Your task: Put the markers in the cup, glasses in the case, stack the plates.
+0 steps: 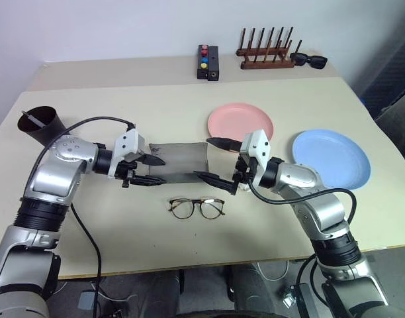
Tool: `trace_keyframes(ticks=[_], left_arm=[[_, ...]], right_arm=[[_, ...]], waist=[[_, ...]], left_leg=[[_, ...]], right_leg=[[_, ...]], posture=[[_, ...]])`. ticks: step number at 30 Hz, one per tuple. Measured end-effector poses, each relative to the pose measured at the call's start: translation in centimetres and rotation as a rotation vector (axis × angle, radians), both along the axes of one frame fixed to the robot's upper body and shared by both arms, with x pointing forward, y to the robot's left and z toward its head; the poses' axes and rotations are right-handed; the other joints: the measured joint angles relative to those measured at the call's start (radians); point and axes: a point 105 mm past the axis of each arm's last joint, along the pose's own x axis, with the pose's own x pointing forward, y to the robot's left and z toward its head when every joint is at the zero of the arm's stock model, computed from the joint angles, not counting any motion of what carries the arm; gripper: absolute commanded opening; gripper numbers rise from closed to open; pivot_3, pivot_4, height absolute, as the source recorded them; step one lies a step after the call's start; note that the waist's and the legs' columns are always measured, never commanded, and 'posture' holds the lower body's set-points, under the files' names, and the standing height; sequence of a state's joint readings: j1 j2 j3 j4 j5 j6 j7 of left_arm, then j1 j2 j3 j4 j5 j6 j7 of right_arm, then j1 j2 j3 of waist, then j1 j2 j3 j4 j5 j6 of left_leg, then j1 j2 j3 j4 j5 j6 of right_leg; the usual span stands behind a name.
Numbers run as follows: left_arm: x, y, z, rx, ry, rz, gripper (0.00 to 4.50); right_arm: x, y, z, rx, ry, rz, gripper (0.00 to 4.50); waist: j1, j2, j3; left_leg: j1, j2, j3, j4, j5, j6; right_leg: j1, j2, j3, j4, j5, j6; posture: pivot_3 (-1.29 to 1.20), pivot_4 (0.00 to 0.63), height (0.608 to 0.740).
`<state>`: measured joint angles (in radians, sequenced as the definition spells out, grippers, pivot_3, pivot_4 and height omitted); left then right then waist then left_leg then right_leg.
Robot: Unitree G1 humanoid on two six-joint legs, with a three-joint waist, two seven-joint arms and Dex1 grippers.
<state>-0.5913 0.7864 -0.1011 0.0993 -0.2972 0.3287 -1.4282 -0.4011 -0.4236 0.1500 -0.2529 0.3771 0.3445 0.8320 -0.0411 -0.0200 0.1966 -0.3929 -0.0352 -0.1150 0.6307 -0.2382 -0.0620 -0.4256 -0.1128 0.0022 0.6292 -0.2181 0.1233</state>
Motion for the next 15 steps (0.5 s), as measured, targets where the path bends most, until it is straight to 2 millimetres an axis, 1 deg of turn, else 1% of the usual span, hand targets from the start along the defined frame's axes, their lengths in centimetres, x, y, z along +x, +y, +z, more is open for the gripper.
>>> trace_keyframes(ticks=[3, 5, 9, 12, 15], left_arm=[[-1.2, -1.2, 0.8, -0.004, -0.013, -0.064, 3.50], [-2.1, -2.2, 0.3, 0.019, -0.007, -0.117, 4.40], [-3.1, -4.5, -2.6, 0.089, 0.036, -0.198, 4.40], [-3.4, -5.6, -3.8, 0.125, 0.042, -0.234, 4.40], [-3.4, -6.9, -4.6, 0.143, 0.038, -0.282, 4.40]], right_arm=[[0.2, -1.2, -0.3, -0.024, 0.004, -0.034, 4.50], [0.3, -2.4, -0.8, -0.042, 0.017, -0.065, 4.50], [0.3, -3.7, -1.3, -0.060, 0.033, -0.106, 4.50], [0.1, -4.1, -1.6, -0.067, 0.043, -0.118, 4.50], [-0.2, -4.1, -1.8, -0.066, 0.047, -0.127, 4.50]], waist=[[0.000, 0.000, 0.000], [0.001, 0.000, 0.000], [0.002, 0.000, 0.000], [0.000, 0.000, 0.000], [0.003, 0.000, 0.000]], left_leg=[[0.000, 0.000, 0.000, 0.000, 0.000, 0.000], [0.000, 0.000, 0.000, 0.000, 0.000, 0.000], [0.000, 0.000, 0.000, 0.000, 0.000, 0.000], [0.000, 0.000, 0.000, 0.000, 0.000, 0.000], [0.000, 0.000, 0.000, 0.001, 0.000, 0.000]], right_leg=[[0.000, 0.000, 0.000, 0.000, 0.000, 0.000], [0.000, 0.000, 0.000, -0.001, 0.000, 0.000], [0.001, 0.000, 0.000, 0.000, 0.000, 0.000], [0.001, 0.000, 0.000, 0.000, 0.000, 0.000], [0.001, 0.000, 0.000, -0.001, 0.000, 0.000]], posture=[[0.00, 0.150, 0.734], [0.00, 0.150, 0.734], [0.00, 0.150, 0.734], [0.00, 0.150, 0.734], [0.00, 0.150, 0.734]])
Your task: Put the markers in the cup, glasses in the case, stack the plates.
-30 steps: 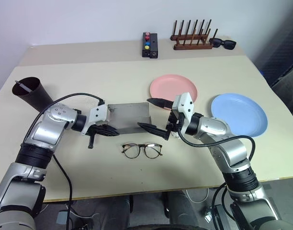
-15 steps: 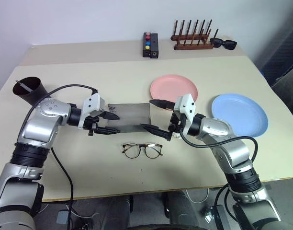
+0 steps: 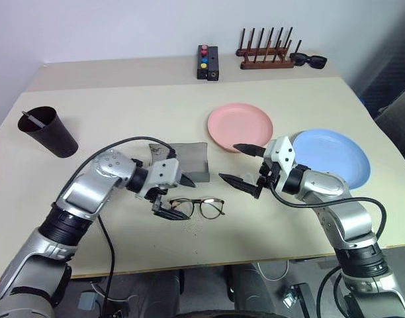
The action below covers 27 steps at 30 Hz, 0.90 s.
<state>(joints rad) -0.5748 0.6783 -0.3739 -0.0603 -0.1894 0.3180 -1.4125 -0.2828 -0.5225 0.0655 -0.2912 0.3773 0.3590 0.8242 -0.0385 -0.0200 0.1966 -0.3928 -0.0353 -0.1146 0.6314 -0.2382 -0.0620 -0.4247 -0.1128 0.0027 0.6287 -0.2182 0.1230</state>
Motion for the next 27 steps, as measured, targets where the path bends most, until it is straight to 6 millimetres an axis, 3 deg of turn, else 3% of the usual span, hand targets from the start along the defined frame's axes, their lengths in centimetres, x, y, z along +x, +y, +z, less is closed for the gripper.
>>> trace_keyframes(ticks=[7, 12, 23, 26, 27], left_arm=[[1.2, 0.1, -1.3, 0.049, 0.017, -0.006, 4.40], [1.1, -0.3, -1.5, 0.038, 0.047, -0.027, 2.25], [0.9, -0.3, -1.6, 0.038, 0.075, -0.031, 2.25], [0.9, -0.3, -1.6, 0.037, 0.089, -0.020, 1.34], [0.9, -0.4, -1.7, 0.033, 0.097, -0.018, 0.84]], right_arm=[[-0.5, 0.0, -0.1, 0.005, -0.005, -0.023, 4.50], [-0.6, 0.0, 0.1, 0.007, -0.011, -0.033, 4.50], [-0.6, -0.1, -0.2, 0.007, -0.002, -0.045, 4.50], [-0.6, -0.1, -0.2, 0.007, -0.002, -0.045, 4.50], [-0.6, -0.1, -0.1, 0.007, -0.002, -0.044, 4.50]], waist=[[0.000, 0.000, 0.000], [0.001, 0.000, 0.000], [0.001, 0.000, 0.000], [0.001, 0.000, 0.000], [0.001, 0.000, 0.000]], left_leg=[[0.000, 0.000, 0.000, 0.000, 0.000, 0.000], [0.000, 0.000, 0.000, 0.000, 0.000, 0.000], [0.000, 0.000, 0.000, 0.000, 0.000, 0.000], [0.000, 0.000, 0.000, 0.000, 0.000, 0.000], [0.000, 0.000, 0.000, 0.000, 0.000, 0.000]], right_leg=[[0.000, 0.000, 0.000, 0.000, 0.000, 0.000], [0.000, 0.000, 0.000, 0.000, 0.000, 0.000], [0.000, 0.000, 0.000, 0.000, 0.000, 0.000], [0.000, 0.000, 0.000, 0.000, 0.000, 0.000], [0.000, 0.000, 0.000, 0.000, 0.000, 0.000]], posture=[[0.00, 0.150, 0.734], [0.00, 0.150, 0.734], [0.00, 0.150, 0.734], [0.00, 0.150, 0.734], [0.00, 0.150, 0.734]])
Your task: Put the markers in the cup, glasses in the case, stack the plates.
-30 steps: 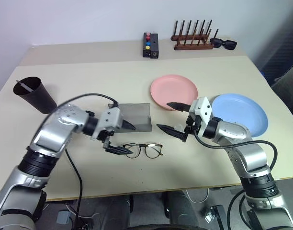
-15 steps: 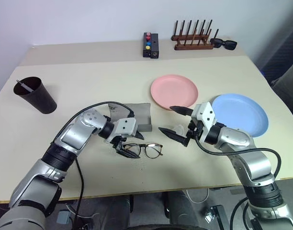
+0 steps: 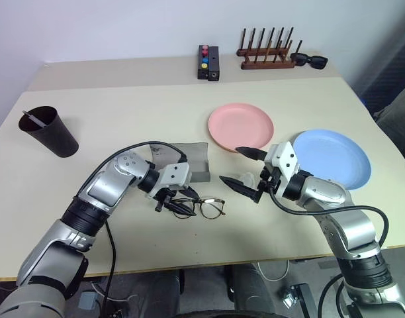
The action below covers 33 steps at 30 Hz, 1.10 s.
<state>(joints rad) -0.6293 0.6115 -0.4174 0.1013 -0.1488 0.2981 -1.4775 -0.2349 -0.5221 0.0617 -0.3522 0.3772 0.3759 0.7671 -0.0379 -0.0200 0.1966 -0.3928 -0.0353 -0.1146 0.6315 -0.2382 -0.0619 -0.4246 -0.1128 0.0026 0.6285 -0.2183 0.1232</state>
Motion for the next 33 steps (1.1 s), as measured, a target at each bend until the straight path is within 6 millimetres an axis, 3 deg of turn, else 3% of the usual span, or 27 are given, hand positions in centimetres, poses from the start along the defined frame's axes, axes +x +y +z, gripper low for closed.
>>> trace_keyframes(ticks=[1, 14, 21, 27, 30, 33], left_arm=[[-0.1, -0.1, 0.0, -0.005, 0.005, 0.001, 0.40], [-0.8, 0.1, 0.5, -0.063, 0.050, 0.014, 0.40], [-0.3, 2.3, 5.9, -0.236, 0.020, 0.084, 0.40], [2.1, 4.4, 8.3, -0.235, -0.109, 0.184, 0.40], [1.9, 4.0, 7.4, -0.210, -0.093, 0.168, 1.32], [0.4, 2.2, 4.6, -0.164, -0.031, 0.093, 2.79]], right_arm=[[0.0, 0.0, 0.0, 0.000, 0.000, 0.000, 4.50], [0.0, 0.0, 0.1, -0.001, -0.003, 0.000, 4.50], [0.2, -0.3, 0.2, -0.007, -0.018, -0.015, 4.50], [0.7, -0.6, 0.2, -0.010, -0.016, -0.022, 4.50], [0.9, -0.7, 0.1, -0.011, -0.010, -0.025, 4.50], [1.1, -0.7, 0.1, -0.013, -0.016, -0.027, 4.50]], waist=[[0.000, 0.000, 0.000], [-0.003, 0.001, 0.000], [-0.001, 0.001, 0.000], [0.002, 0.001, 0.000], [0.001, 0.001, 0.000], [0.002, 0.000, 0.000]], left_leg=[[0.000, 0.000, 0.000, 0.000, 0.000, 0.000], [0.001, 0.000, 0.000, 0.000, 0.000, 0.000], [0.001, 0.000, 0.000, 0.000, 0.000, 0.000], [0.001, 0.000, 0.000, 0.000, 0.000, 0.000], [0.001, 0.000, 0.000, 0.000, 0.000, 0.000], [0.000, 0.000, 0.000, 0.000, 0.000, 0.000]], right_leg=[[0.000, 0.000, 0.000, 0.000, 0.000, 0.000], [0.001, 0.000, 0.000, 0.000, 0.000, 0.000], [0.001, 0.000, 0.000, 0.000, 0.000, 0.000], [0.001, 0.000, 0.000, 0.000, 0.000, 0.000], [0.001, 0.000, 0.000, -0.001, 0.000, 0.000], [0.001, 0.000, 0.000, -0.001, 0.000, 0.000]], posture=[[0.00, 0.150, 0.734], [0.00, 0.150, 0.734], [0.00, 0.150, 0.734], [0.00, 0.150, 0.734], [0.00, 0.150, 0.734], [0.00, 0.150, 0.734]])
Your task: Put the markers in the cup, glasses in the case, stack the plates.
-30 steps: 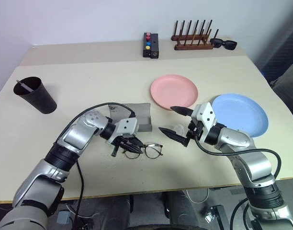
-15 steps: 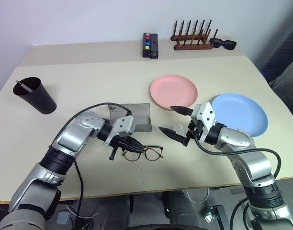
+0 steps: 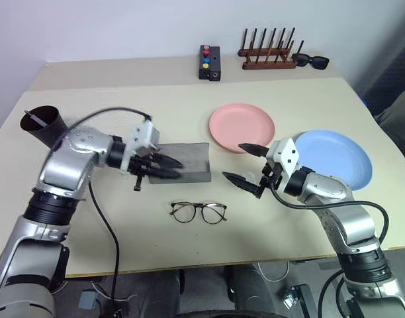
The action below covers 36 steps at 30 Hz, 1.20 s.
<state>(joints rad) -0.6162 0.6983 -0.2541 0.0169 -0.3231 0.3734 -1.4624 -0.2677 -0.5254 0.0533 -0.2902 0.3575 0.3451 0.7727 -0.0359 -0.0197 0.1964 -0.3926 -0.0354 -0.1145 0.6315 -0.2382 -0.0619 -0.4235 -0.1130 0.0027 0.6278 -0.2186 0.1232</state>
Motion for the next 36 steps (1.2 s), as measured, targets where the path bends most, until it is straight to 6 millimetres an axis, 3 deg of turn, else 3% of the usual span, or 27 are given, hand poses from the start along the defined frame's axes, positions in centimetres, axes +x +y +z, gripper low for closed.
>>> trace_keyframes(ticks=[2, 8, 13, 19, 23, 28, 36], left_arm=[[-0.6, -0.8, -1.5, 0.042, 0.012, -0.037, 3.75], [-0.7, -3.0, -3.3, 0.105, -0.015, -0.116, 3.75], [0.2, -3.1, -3.6, 0.138, -0.026, -0.124, 3.75], [-0.3, -3.4, -4.5, 0.167, 0.018, -0.171, 3.75], [-0.6, -3.5, -4.6, 0.167, 0.030, -0.191, 2.58], [-0.7, -3.5, -4.6, 0.168, 0.039, -0.199, 0.05], [-1.1, -3.5, -4.1, 0.153, 0.049, -0.227, 0.05]], right_arm=[[0.0, 0.0, 0.0, 0.001, -0.004, 0.001, 4.50], [0.0, 0.0, 0.0, 0.003, -0.002, -0.001, 4.50], [-0.1, -0.1, -0.3, 0.005, 0.005, -0.016, 4.50], [-0.1, -0.1, -0.2, 0.006, 0.001, -0.020, 4.50], [-0.1, -0.1, -0.2, 0.007, 0.000, -0.024, 4.50], [-0.1, -0.1, -0.2, 0.008, -0.004, -0.026, 4.50], [0.0, 0.0, -0.2, 0.004, -0.014, -0.028, 4.50]], waist=[[0.000, 0.000, 0.000], [0.005, 0.000, 0.000], [0.004, 0.000, 0.000], [0.007, 0.000, 0.000], [0.013, 0.000, 0.000], [0.020, 0.000, 0.000], [0.020, 0.001, -0.001]], left_leg=[[0.000, 0.000, 0.000, 0.000, 0.000, 0.000], [0.000, 0.000, 0.000, 0.001, 0.000, 0.000], [0.000, 0.000, 0.000, 0.001, 0.000, 0.000], [0.000, 0.000, 0.000, 0.001, 0.000, 0.000], [0.000, 0.000, 0.000, 0.001, 0.000, 0.000], [0.000, 0.000, 0.000, 0.001, 0.000, 0.000], [0.001, 0.000, 0.000, 0.001, 0.000, 0.000]], right_leg=[[0.000, 0.000, 0.000, 0.000, 0.000, 0.000], [0.000, 0.000, 0.000, 0.000, 0.000, 0.000], [0.000, 0.000, 0.000, 0.000, 0.000, 0.000], [0.000, 0.000, 0.000, 0.000, 0.000, 0.000], [0.000, 0.000, 0.000, 0.000, 0.000, 0.000], [0.000, 0.000, 0.000, 0.000, 0.000, 0.000], [0.002, 0.000, 0.000, 0.000, -0.001, -0.001]], posture=[[0.00, 0.150, 0.734], [0.00, 0.150, 0.734], [0.00, 0.150, 0.734], [0.00, 0.150, 0.734], [0.00, 0.150, 0.734], [0.00, 0.150, 0.734], [0.00, 0.150, 0.734]])
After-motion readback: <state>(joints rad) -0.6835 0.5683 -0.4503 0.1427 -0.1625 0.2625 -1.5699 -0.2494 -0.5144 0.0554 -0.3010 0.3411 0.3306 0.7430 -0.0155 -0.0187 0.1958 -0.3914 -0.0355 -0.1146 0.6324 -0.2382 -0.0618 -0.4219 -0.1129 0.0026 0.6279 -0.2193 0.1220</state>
